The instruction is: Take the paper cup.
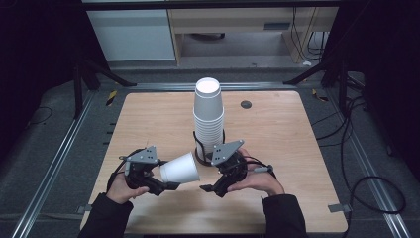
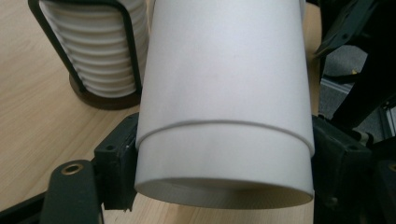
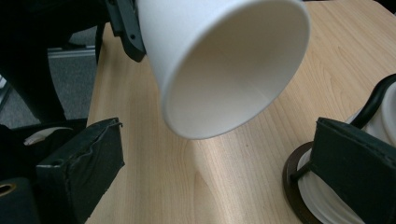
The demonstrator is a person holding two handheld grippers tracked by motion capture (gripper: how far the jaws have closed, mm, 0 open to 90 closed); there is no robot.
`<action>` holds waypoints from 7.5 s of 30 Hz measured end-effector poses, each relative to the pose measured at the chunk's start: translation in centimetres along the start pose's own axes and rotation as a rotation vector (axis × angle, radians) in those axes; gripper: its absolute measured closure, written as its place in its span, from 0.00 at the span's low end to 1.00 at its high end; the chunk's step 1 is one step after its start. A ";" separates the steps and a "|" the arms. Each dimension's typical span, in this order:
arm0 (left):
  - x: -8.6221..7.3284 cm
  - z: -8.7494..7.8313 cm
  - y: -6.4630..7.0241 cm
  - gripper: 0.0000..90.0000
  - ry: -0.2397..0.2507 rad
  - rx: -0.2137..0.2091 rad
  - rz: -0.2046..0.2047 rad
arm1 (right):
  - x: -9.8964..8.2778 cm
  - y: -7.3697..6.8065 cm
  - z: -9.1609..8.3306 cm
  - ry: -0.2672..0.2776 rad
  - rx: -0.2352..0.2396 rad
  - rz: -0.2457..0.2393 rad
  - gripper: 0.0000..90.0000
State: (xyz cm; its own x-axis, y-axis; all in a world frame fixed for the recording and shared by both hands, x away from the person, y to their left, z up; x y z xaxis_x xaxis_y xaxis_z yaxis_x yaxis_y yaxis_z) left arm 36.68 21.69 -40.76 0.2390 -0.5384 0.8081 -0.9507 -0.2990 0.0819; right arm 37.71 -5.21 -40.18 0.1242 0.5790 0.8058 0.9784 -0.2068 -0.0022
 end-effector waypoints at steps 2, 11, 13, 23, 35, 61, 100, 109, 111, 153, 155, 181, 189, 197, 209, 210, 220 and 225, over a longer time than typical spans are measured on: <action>0.2 -0.2 0.2 0.25 0.019 -0.013 0.004 | -0.1 0.0 -0.1 0.018 0.003 0.011 0.03; 0.9 0.0 1.0 0.25 0.047 -0.057 0.030 | -0.4 -0.2 -0.1 0.097 0.041 0.040 0.03; 0.9 0.1 1.0 0.25 0.045 -0.062 0.033 | -0.3 -0.3 -0.1 0.110 0.050 0.038 0.03; 0.9 0.7 1.4 0.25 0.038 -0.105 0.045 | -0.4 -0.4 0.4 0.130 0.086 0.050 0.04; 1.0 1.4 1.8 0.25 0.025 -0.135 0.062 | -0.1 -0.8 1.6 0.128 0.131 0.041 0.05; 1.0 1.6 1.8 0.25 0.036 -0.142 0.069 | -0.3 -0.8 1.5 0.135 0.147 0.036 0.08; 0.1 2.7 1.3 0.15 -0.155 -0.003 0.115 | 0.6 0.7 1.1 -0.119 0.066 -0.019 0.09; -0.1 3.1 1.3 0.15 -0.199 0.017 0.131 | 1.4 0.3 3.3 -0.208 0.077 -0.057 0.09; -0.1 3.3 1.4 0.15 -0.208 0.019 0.135 | 1.6 0.2 3.8 -0.214 0.080 -0.062 0.09; -0.4 3.5 1.4 0.25 -0.278 0.034 0.153 | 2.5 -0.2 4.8 -0.156 0.119 -0.029 0.05; -0.4 3.4 1.3 0.25 -0.277 0.035 0.154 | 2.6 -0.1 4.3 -0.136 0.113 -0.021 0.05; -0.4 1.4 -0.1 0.24 -0.028 0.063 0.031 | 0.2 0.7 -0.2 0.100 0.001 0.119 0.04; 0.0 1.7 0.3 0.24 -0.006 0.070 0.041 | 0.2 0.4 0.4 0.155 0.027 0.145 0.04; 0.2 2.1 0.7 0.24 -0.011 0.061 0.056 | 0.5 0.4 1.2 0.193 0.050 0.169 0.04; 0.6 2.3 1.2 0.24 0.000 0.063 0.073 | 0.8 0.3 2.3 0.198 0.065 0.177 0.04; 0.6 2.4 1.3 0.24 0.000 0.064 0.075 | 0.9 0.2 2.3 0.199 0.065 0.178 0.04; 0.8 2.6 1.6 0.24 -0.001 0.070 0.087 | 1.1 0.1 3.0 0.213 0.077 0.188 0.03; 0.8 2.8 1.7 0.24 -0.008 0.072 0.092 | 1.2 0.1 3.3 0.220 0.079 0.193 0.03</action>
State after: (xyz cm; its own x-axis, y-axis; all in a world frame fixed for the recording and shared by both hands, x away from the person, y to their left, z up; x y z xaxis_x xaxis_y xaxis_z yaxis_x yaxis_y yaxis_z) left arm 35.81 18.55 -41.60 0.1534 -0.5723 0.8056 -0.9522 -0.3036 -0.0344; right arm 38.52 -1.88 -41.15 0.2783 0.3481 0.8952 0.9512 -0.2288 -0.2068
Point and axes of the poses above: each handheld gripper's, and its own axes: z roughly forward along the jaws, x roughly out of its top, y roughly to its right, the point moved 1 cm from there along z, roughly forward along the jaws, and after that the axes turned 4 degrees about z, right-handed, at the moved point
